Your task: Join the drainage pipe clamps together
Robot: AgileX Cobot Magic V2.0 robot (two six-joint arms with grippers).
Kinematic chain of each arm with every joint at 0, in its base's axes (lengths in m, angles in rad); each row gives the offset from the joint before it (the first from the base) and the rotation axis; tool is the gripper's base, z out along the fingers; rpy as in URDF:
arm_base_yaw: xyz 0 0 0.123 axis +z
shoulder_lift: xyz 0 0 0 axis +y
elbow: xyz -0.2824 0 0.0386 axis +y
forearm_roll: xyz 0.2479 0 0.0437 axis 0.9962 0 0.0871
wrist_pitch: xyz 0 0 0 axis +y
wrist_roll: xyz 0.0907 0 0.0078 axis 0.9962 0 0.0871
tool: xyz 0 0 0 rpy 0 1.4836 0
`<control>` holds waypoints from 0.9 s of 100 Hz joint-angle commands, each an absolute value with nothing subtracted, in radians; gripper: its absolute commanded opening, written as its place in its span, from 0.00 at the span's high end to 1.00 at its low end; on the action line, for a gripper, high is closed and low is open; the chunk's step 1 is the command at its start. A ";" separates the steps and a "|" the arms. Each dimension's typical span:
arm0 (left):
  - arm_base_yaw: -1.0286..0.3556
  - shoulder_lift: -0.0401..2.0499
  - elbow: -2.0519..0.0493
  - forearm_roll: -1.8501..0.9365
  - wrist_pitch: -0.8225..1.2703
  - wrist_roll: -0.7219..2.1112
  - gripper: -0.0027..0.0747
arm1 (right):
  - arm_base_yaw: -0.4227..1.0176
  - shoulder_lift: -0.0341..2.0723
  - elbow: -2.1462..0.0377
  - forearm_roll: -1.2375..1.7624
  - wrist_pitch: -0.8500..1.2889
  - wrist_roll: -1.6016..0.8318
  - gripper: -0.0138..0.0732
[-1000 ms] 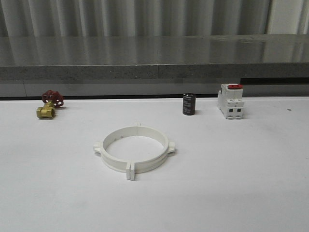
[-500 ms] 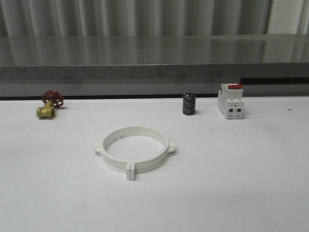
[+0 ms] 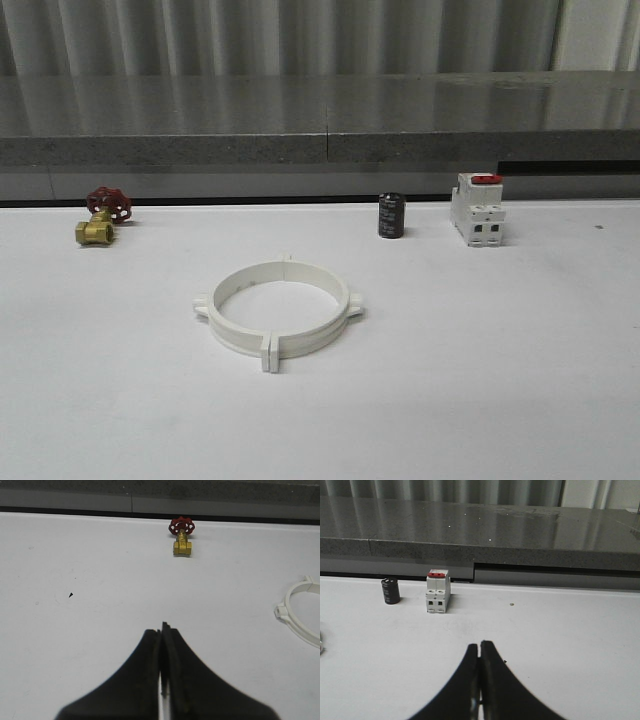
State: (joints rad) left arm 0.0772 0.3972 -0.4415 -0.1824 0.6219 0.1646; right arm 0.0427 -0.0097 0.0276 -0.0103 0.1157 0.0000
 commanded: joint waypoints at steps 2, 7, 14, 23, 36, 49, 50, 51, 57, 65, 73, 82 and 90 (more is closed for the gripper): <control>0.074 0.404 -0.456 -0.196 0.548 0.163 0.99 | 0.042 -0.024 0.010 -0.006 0.027 -0.012 0.92; 0.074 0.398 -0.444 -0.196 0.548 0.163 0.99 | 0.042 -0.024 0.010 -0.006 0.027 -0.012 0.92; 0.074 0.383 -0.420 -0.188 0.512 0.163 0.99 | 0.042 -0.024 0.010 -0.006 0.028 -0.012 0.92; 0.070 0.335 -0.376 -0.186 0.427 0.130 0.99 | 0.042 -0.024 0.010 -0.006 0.028 -0.012 0.92; 0.042 0.236 -0.288 -0.037 0.305 -0.091 0.99 | 0.042 -0.024 0.010 -0.006 0.029 -0.012 0.92; -0.005 0.135 -0.174 0.076 0.204 -0.161 0.99 | 0.042 -0.024 0.010 -0.006 0.029 -0.012 0.92; -0.010 0.130 -0.168 0.080 0.200 -0.161 0.99 | 0.042 -0.024 0.010 -0.006 0.029 -0.012 0.92; -0.014 0.120 -0.151 0.080 0.192 -0.161 0.99 | 0.042 -0.024 0.010 -0.006 0.029 -0.012 0.92; -0.027 0.077 -0.110 0.080 0.180 -0.161 0.99 | 0.042 -0.024 0.010 -0.006 0.029 -0.012 0.92; -0.032 0.032 -0.058 0.077 0.180 -0.161 0.99 | 0.042 -0.024 0.010 -0.006 0.029 -0.012 0.92; -0.030 -0.007 -0.008 0.076 0.163 -0.161 0.99 | 0.042 -0.024 0.010 -0.006 0.029 -0.012 0.92; -0.030 -0.034 0.040 0.076 0.095 -0.161 0.99 | 0.042 -0.024 0.010 -0.006 0.029 -0.012 0.92; -0.030 -0.031 0.045 0.078 0.086 -0.163 0.99 | 0.042 -0.024 0.010 -0.006 0.030 -0.012 0.92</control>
